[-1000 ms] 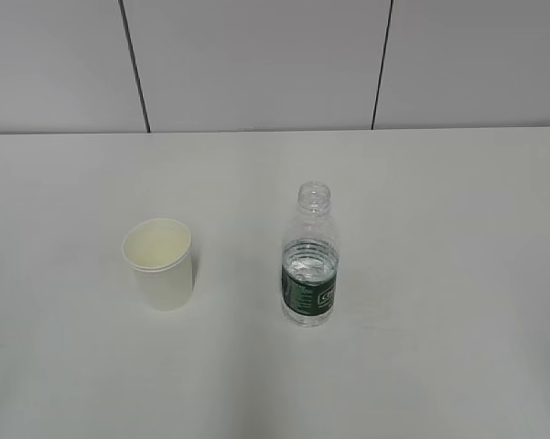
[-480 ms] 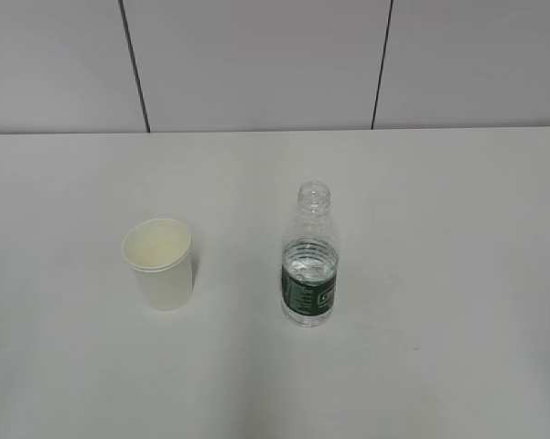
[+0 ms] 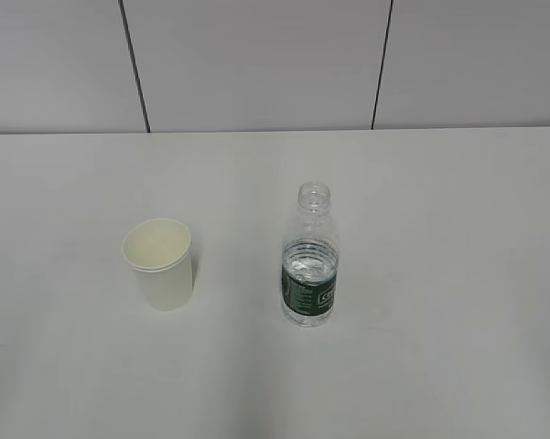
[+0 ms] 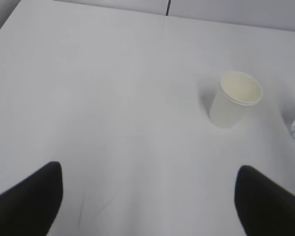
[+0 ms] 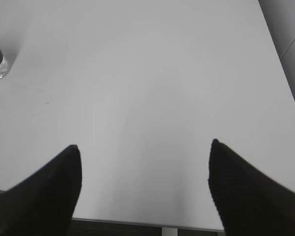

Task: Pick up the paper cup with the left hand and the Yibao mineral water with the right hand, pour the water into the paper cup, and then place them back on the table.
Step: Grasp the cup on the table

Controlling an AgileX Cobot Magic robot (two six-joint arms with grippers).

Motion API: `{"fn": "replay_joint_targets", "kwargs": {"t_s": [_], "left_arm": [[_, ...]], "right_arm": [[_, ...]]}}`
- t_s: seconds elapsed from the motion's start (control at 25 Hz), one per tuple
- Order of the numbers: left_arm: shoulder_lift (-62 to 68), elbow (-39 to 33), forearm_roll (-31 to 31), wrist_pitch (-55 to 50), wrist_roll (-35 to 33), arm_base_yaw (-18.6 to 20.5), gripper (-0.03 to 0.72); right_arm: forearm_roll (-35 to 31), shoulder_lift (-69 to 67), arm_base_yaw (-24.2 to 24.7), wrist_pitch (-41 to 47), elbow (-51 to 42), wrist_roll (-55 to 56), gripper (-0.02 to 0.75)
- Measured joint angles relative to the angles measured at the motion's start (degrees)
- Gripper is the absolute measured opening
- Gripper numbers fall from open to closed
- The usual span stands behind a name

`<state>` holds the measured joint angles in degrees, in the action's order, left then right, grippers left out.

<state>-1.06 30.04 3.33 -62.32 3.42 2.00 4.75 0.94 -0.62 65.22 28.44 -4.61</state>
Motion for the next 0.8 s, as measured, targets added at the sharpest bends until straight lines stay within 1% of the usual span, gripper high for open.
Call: {"fn": "replay_joint_targets", "kwargs": {"t_s": [0.12,0.24,0.4,0.48,0.64,0.8], "left_arm": [[0.0,0.8,1.5,6.4,-2.6,-0.3,0.691],[0.6,0.9,1.6,13.9,-3.4,-1.3,0.691],[4.7,1.0,1.3,20.7,-4.3,-3.4,0.689],[7.0,1.0,1.0,25.9,-4.8,-4.7,0.687],[11.7,1.0,-1.7,38.7,-5.1,-6.8,0.68],[18.1,0.9,-4.9,46.6,-5.2,-8.4,0.669]], "right_arm": [[0.0,0.0,0.0,0.0,0.0,0.0,0.592],[0.0,0.0,0.0,0.0,0.0,0.0,0.592],[0.0,0.0,0.0,0.0,0.0,0.0,0.592],[0.0,0.0,0.0,0.0,0.0,0.0,0.592],[0.0,0.0,0.0,0.0,0.0,0.0,0.592],[0.0,0.0,0.0,0.0,0.0,0.0,0.592]]}}
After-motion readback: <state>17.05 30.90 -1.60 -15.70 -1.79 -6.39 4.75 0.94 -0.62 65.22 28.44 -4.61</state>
